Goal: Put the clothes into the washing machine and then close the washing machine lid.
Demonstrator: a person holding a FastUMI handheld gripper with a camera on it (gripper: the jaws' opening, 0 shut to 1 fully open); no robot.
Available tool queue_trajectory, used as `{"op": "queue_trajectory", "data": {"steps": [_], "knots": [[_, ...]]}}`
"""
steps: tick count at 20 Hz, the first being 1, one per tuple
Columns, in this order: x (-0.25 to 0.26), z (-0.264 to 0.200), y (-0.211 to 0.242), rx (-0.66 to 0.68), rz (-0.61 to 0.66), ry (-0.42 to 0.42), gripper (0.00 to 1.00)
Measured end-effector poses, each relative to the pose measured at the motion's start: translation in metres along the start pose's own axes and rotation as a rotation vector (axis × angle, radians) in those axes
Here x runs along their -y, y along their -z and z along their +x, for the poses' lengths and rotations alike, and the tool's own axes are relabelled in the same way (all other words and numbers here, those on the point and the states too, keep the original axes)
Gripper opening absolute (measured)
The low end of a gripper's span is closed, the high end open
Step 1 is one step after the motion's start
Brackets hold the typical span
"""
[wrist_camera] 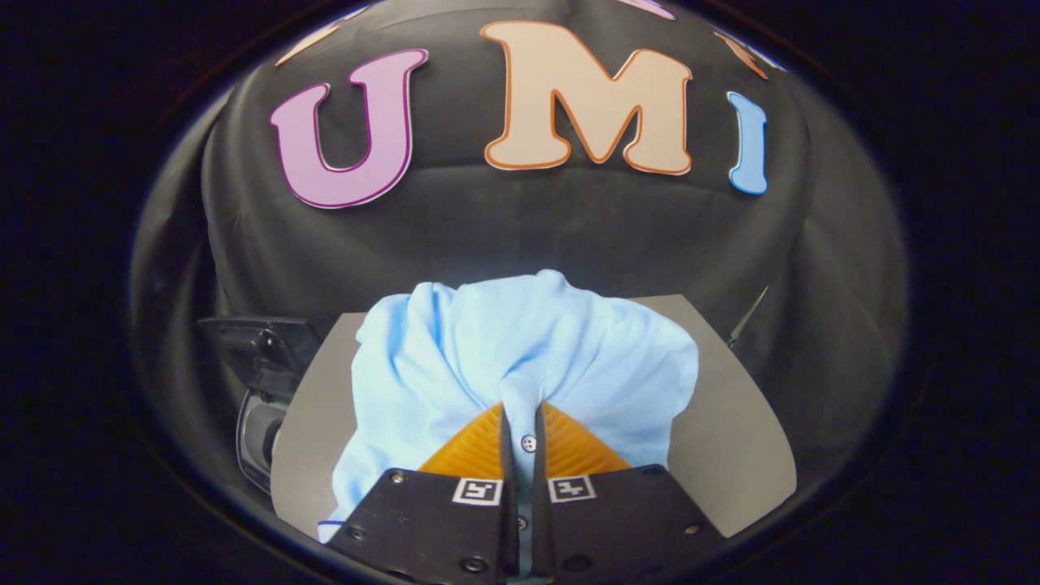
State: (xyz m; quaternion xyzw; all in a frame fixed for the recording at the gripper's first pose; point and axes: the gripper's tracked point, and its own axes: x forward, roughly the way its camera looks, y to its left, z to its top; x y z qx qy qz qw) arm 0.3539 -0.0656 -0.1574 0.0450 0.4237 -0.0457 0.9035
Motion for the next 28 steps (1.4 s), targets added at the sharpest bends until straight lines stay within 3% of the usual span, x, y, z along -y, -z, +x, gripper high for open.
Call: {"op": "queue_trajectory", "data": {"steps": [7,12,14,18,22,28], "knots": [[-0.056,-0.021,0.013,0.009,0.087,-0.143,0.03],[-0.159,-0.051,0.030,-0.088,0.231,-0.436,0.03],[-0.200,-0.064,0.039,-0.120,0.218,-0.517,0.03],[-0.258,-0.073,0.049,-0.124,0.052,-0.553,0.03],[-0.313,-0.083,0.067,-0.170,0.026,-0.651,0.03],[-0.377,-0.035,0.124,-0.253,-0.035,-0.688,0.03]]}}
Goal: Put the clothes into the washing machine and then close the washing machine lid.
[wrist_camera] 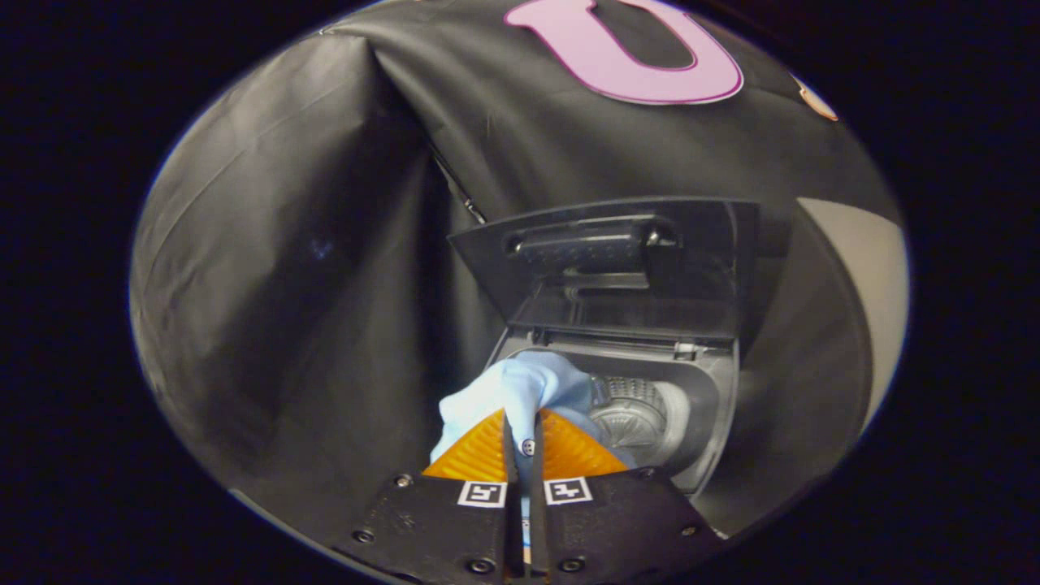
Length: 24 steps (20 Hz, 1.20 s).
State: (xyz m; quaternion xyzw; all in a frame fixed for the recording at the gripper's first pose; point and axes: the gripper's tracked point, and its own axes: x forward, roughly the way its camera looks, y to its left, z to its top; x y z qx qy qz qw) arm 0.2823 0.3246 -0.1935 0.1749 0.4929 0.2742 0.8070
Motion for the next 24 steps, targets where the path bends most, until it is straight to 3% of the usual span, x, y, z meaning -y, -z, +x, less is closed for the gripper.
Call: {"op": "queue_trajectory", "data": {"steps": [1,3,6,11,21,23,24], "knots": [[0.008,0.009,0.008,-0.012,-0.014,0.011,0.04],[0.015,0.022,0.010,-0.025,-0.068,0.042,0.17],[0.005,0.021,0.002,0.000,-0.046,0.026,0.51],[0.012,0.019,0.003,0.009,-0.055,0.040,0.47],[0.026,0.010,0.002,0.028,-0.029,0.049,0.50],[0.026,0.006,0.002,0.031,-0.028,0.046,0.55],[0.025,0.005,0.000,0.034,-0.027,0.047,0.66]]}}
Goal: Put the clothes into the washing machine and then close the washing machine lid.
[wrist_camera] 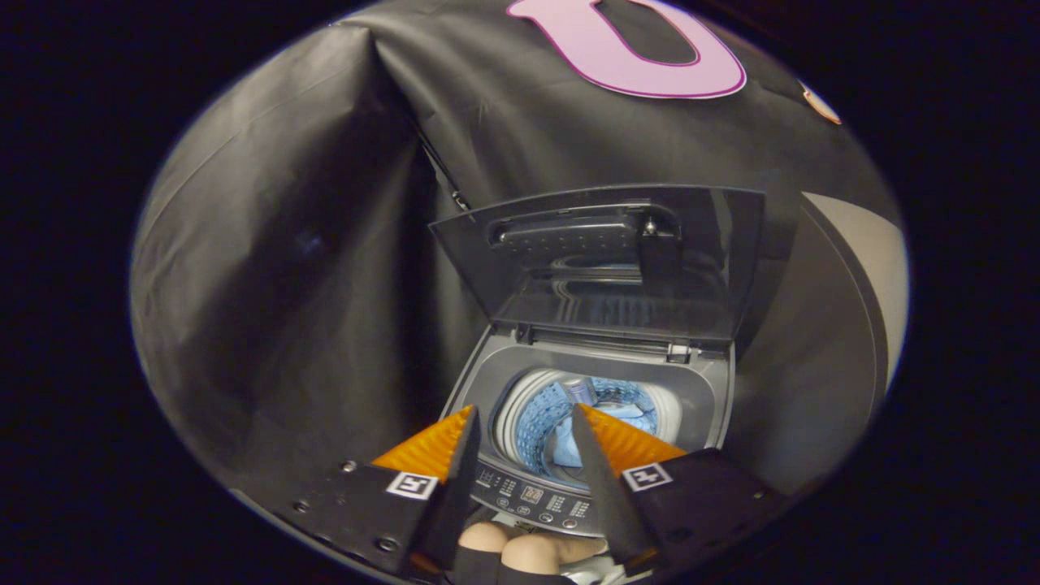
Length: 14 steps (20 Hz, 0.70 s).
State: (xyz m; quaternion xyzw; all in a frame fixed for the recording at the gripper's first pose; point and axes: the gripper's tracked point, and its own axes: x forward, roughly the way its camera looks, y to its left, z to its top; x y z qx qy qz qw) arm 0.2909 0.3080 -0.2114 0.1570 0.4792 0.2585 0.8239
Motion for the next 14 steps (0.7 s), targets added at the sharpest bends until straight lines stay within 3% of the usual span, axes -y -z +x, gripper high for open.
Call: {"op": "queue_trajectory", "data": {"steps": [3,9,14], "knots": [[0.005,-0.005,-0.007,0.024,-0.016,0.030,0.99],[-0.001,-0.013,-0.045,0.103,-0.079,0.080,0.98],[-0.008,-0.023,-0.111,0.254,-0.146,0.143,0.97]]}}
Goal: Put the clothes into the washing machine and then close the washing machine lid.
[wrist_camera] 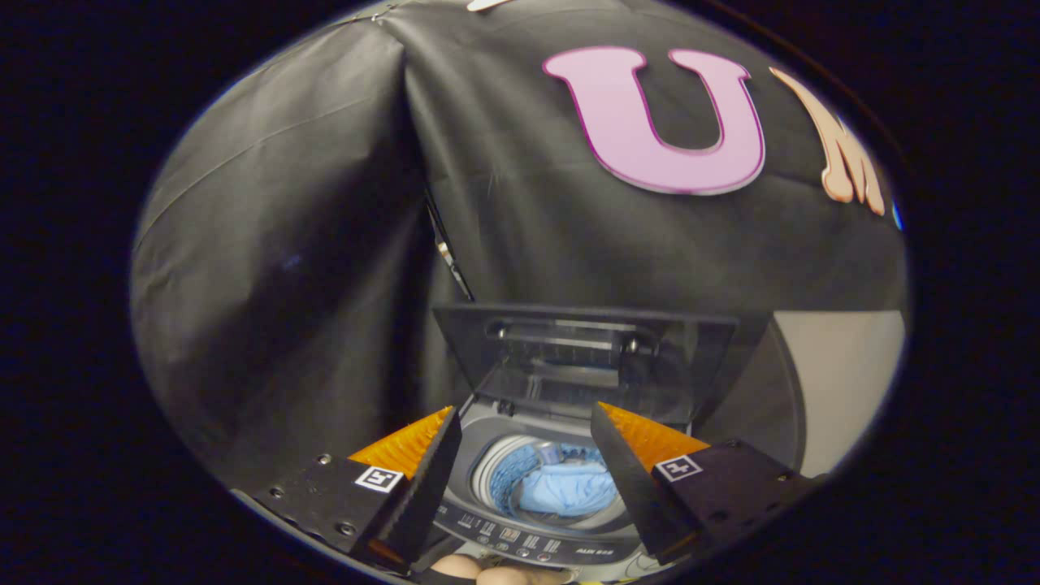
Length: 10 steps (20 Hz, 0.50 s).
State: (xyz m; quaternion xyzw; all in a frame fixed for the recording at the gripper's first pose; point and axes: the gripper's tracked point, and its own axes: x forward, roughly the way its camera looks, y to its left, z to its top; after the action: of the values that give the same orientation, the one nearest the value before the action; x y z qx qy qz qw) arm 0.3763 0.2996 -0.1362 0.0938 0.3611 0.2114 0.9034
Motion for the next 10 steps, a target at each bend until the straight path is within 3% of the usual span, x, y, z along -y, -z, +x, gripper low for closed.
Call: {"op": "queue_trajectory", "data": {"steps": [7,10], "knots": [[0.044,0.008,-0.106,0.322,-0.071,0.222,0.96],[0.065,0.036,-0.096,0.274,-0.089,0.293,0.96]]}}
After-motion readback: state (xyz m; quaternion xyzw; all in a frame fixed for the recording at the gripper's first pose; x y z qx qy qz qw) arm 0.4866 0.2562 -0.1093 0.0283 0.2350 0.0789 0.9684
